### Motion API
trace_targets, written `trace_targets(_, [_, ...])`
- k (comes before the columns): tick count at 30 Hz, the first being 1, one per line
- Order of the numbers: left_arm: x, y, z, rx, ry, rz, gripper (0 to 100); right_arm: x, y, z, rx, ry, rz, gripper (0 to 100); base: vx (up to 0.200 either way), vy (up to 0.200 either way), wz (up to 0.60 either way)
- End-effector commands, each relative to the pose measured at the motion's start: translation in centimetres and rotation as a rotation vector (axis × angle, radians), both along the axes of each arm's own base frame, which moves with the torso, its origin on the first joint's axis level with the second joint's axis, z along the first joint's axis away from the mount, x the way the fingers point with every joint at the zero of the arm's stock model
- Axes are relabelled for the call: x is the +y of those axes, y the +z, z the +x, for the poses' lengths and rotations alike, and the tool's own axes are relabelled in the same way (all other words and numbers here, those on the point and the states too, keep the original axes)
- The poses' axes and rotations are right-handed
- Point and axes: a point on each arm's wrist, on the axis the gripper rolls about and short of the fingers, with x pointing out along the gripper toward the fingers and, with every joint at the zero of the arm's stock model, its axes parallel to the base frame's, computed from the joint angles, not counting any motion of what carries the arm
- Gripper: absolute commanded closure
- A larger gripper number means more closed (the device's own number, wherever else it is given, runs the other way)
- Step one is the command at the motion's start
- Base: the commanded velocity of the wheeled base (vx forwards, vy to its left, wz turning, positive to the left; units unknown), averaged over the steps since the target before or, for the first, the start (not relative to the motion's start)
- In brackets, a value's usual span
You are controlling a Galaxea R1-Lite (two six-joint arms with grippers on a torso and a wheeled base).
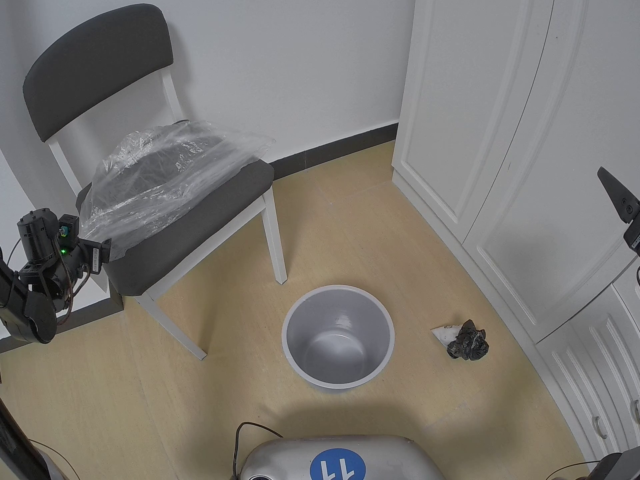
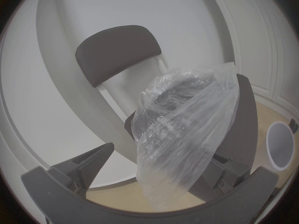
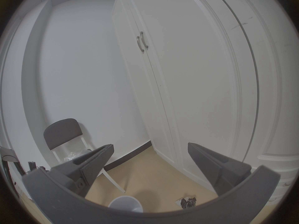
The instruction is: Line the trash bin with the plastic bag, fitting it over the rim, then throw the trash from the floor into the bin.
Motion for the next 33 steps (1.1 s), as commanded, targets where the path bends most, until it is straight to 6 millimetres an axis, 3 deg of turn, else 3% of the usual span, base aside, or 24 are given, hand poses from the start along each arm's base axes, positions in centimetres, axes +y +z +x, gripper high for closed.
trace_targets(1, [0.11,0.36,-0.17,0.008,-0.005,0.064,0,0.00,-0.06,0.00,0.003,0.000,-0.001,0,0.000,0.000,0.00])
trace_targets(15, [0.57,0.24,-0.17,0.052,-0.007,0.279,0,0.03,-0.12,0.03,0.006,0.002,-0.002,0,0.000,0.000,0.00])
trace_targets(32, [0.05,-0.19,-0.22,0.070,-0.033,0.331,0,0.06,-0.29,-0.06,0.011,0.006,-0.006,0,0.000,0.000,0.00])
trace_targets(33, [0.06,-0.32,-0.16,0.073,-0.037,0.331,100,0.10,-0.38,-0.07,0.014,0.007,-0.007,0,0.000,0.000,0.00])
